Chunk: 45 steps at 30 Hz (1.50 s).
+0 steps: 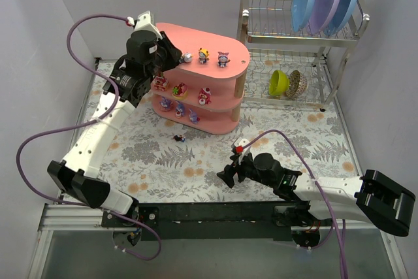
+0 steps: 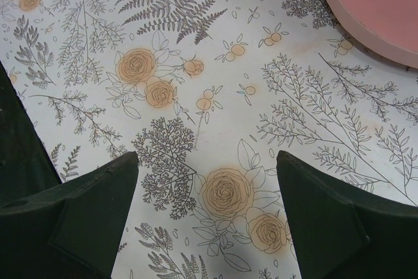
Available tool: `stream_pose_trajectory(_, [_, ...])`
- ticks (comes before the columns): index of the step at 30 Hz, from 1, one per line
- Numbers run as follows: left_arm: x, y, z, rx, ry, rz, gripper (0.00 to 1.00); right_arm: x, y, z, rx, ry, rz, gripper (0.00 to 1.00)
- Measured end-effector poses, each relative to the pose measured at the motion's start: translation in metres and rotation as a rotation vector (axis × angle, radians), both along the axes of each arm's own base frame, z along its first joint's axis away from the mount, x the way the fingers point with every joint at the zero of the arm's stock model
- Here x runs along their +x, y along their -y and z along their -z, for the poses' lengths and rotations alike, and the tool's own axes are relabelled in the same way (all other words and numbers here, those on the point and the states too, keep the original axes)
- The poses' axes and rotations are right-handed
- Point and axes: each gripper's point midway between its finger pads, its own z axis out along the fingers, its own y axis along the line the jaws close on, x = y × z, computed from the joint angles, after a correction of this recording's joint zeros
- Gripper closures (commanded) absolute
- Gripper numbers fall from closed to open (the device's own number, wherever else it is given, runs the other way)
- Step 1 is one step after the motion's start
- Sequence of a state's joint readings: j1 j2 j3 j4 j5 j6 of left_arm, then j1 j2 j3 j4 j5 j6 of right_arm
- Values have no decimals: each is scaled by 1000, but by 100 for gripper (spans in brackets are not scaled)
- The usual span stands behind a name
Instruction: Place and organize the plastic toys onto the shelf
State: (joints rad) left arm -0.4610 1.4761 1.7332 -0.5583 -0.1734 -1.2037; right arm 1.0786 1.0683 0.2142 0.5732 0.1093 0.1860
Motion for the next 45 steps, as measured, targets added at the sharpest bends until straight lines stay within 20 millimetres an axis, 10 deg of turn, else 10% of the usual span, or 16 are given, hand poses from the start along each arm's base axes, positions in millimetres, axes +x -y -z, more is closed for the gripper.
stream_pose_trajectory(37, [-52,-35,-8,-258,103,-114,100,0,0,1,-3,-3,0,7])
stream_pose_trajectory(45, [-122,-66,-2,-315,103,-113,75,-1,-1,-1,3,-2,-7,7])
